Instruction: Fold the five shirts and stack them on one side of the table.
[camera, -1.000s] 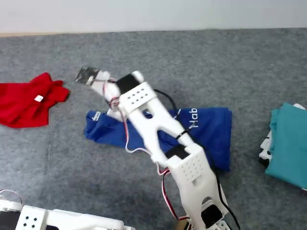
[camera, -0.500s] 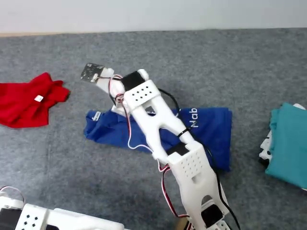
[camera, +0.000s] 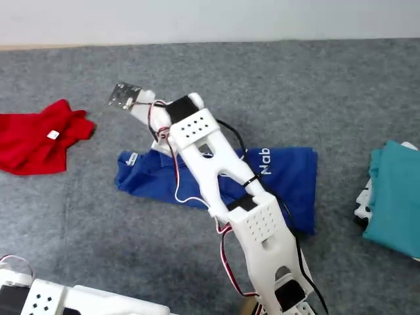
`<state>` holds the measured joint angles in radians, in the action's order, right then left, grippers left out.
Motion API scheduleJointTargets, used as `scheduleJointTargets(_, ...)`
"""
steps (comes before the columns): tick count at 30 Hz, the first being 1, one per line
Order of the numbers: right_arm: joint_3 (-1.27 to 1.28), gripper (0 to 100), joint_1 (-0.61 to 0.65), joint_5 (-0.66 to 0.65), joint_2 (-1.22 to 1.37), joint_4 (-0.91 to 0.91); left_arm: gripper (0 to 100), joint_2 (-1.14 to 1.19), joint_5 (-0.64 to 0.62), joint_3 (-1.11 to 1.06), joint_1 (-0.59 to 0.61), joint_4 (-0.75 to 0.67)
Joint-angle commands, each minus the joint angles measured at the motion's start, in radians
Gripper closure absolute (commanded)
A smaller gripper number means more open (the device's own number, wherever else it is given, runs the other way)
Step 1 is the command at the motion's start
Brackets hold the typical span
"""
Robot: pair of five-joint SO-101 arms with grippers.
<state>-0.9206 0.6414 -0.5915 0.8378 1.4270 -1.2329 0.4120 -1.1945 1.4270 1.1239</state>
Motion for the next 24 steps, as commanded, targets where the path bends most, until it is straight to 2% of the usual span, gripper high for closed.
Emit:
scheduleJointTargets(1,-0.054,99.0,0.008,-0.011,0.004,0.010,98,-0.008,-0.002,0.042,-0.005,-0.017)
scheduleJointTargets(13,-0.057,99.0,0.245,-0.003,0.054,0.369,98,-0.008,-0.002,0.042,-0.005,-0.017)
scheduleJointTargets(16,-0.055,99.0,0.265,0.041,0.031,0.367,98,-0.008,-0.002,0.042,-0.005,-0.017)
scheduleJointTargets(19,-0.055,99.0,0.272,0.026,-0.005,0.366,98,-0.008,-0.002,0.042,-0.005,-0.017)
scheduleJointTargets(24,-0.057,99.0,0.229,0.023,-0.061,0.348,98,-0.008,-0.002,0.042,-0.006,-0.021)
